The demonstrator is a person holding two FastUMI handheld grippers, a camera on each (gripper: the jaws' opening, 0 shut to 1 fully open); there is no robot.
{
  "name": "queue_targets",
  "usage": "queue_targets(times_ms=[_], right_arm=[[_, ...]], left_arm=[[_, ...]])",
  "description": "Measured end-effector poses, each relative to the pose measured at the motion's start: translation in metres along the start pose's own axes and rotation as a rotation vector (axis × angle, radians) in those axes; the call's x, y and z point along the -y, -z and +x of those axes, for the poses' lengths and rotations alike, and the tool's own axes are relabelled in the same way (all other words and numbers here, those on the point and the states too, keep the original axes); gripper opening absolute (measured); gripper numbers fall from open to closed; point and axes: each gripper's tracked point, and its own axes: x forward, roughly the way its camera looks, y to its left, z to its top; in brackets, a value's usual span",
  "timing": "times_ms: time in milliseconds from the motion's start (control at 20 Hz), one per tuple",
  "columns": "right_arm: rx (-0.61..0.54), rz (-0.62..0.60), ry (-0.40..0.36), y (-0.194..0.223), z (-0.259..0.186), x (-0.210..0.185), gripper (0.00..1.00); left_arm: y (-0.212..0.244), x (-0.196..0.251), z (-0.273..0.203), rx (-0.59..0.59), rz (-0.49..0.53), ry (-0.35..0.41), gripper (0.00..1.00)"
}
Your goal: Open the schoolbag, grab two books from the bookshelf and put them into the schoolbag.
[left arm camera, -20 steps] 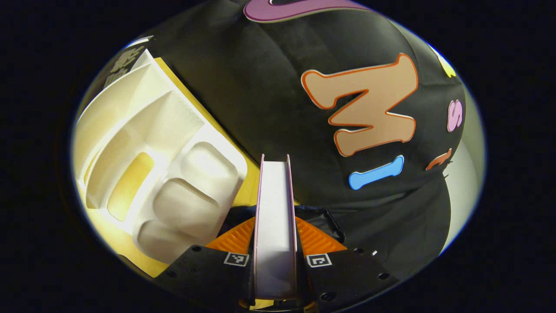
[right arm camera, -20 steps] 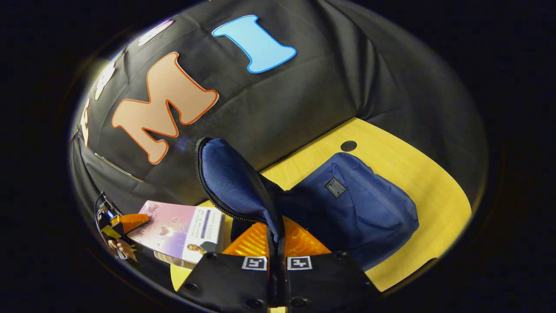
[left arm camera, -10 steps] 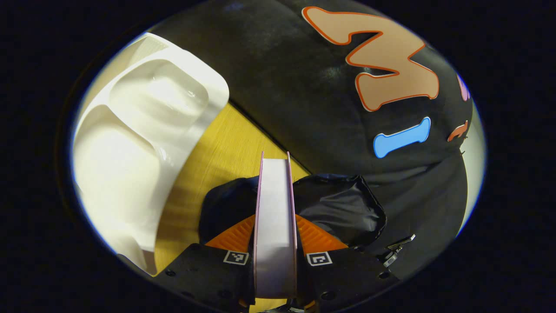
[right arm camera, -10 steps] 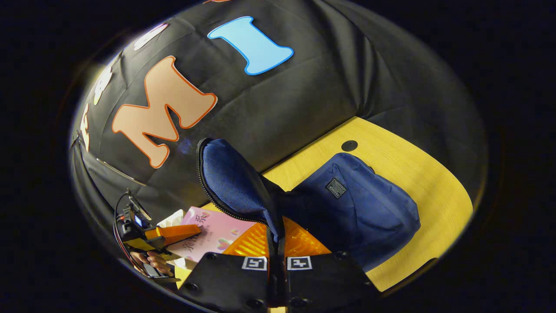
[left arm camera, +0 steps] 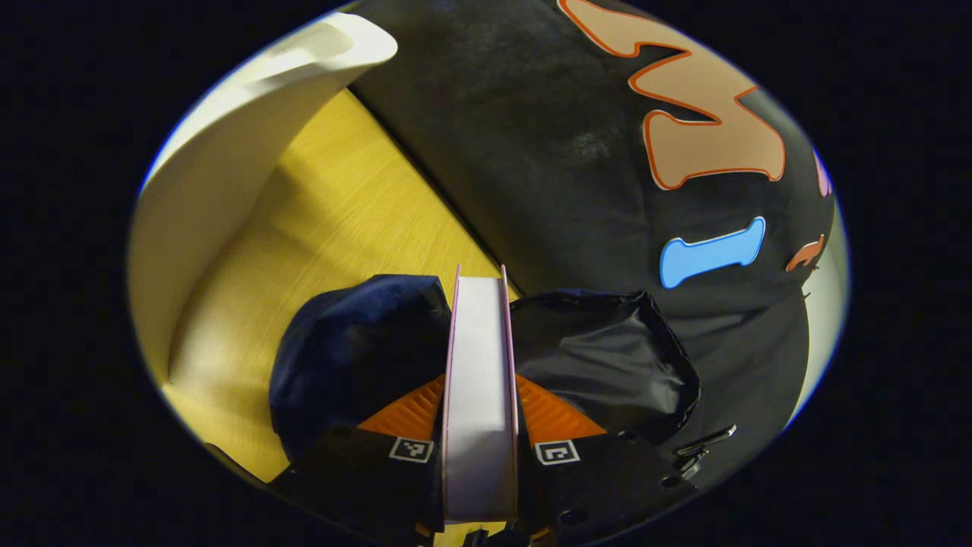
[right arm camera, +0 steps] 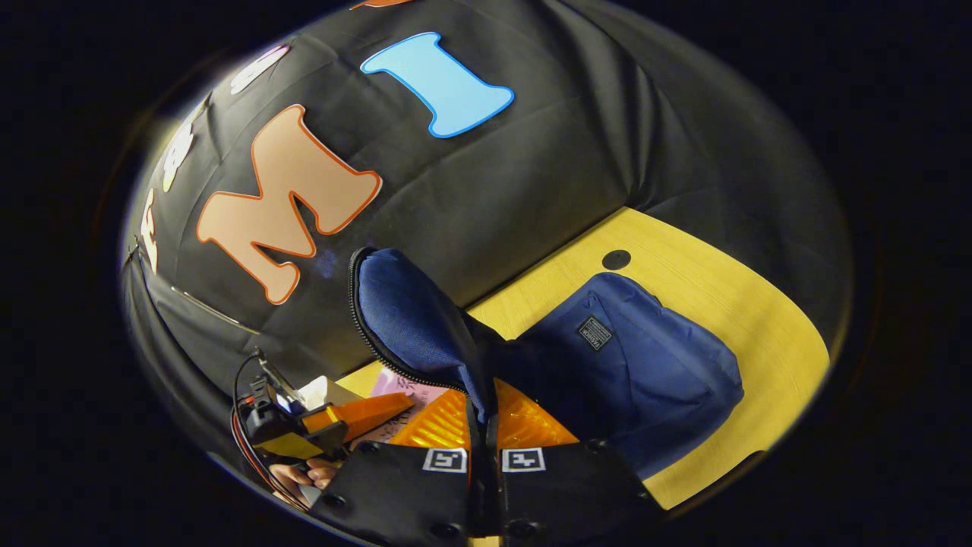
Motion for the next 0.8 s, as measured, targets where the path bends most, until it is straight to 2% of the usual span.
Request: queue_targets(times_ms=[150,600,650,700,800], right_arm=[[0.008,0.006,-0.013,-0.004,-0.002,-0.004,0.05],[0.033,0.051,-0.035,-0.014,-0.002,-0.009,0.03],[0.035,0.054,-0.034,-0.014,-0.003,-0.008,0.05],[0.035,0.056,-0.034,-0.015,-0.002,-0.008,0.02],[0.031,0.058,-0.032,-0.015,0.0,-0.006,0.02]], left_arm=[[0.01,0.0,0.01,0.004,-0.013,0.007,0.32],[0.033,0.001,0.033,0.005,-0.098,0.029,0.34],[0.034,0.0,0.036,0.005,-0.109,0.027,0.34],[0.036,0.0,0.04,-0.003,-0.121,0.018,0.34],[0.037,-0.002,0.04,-0.003,-0.1,-0.003,0.34]])
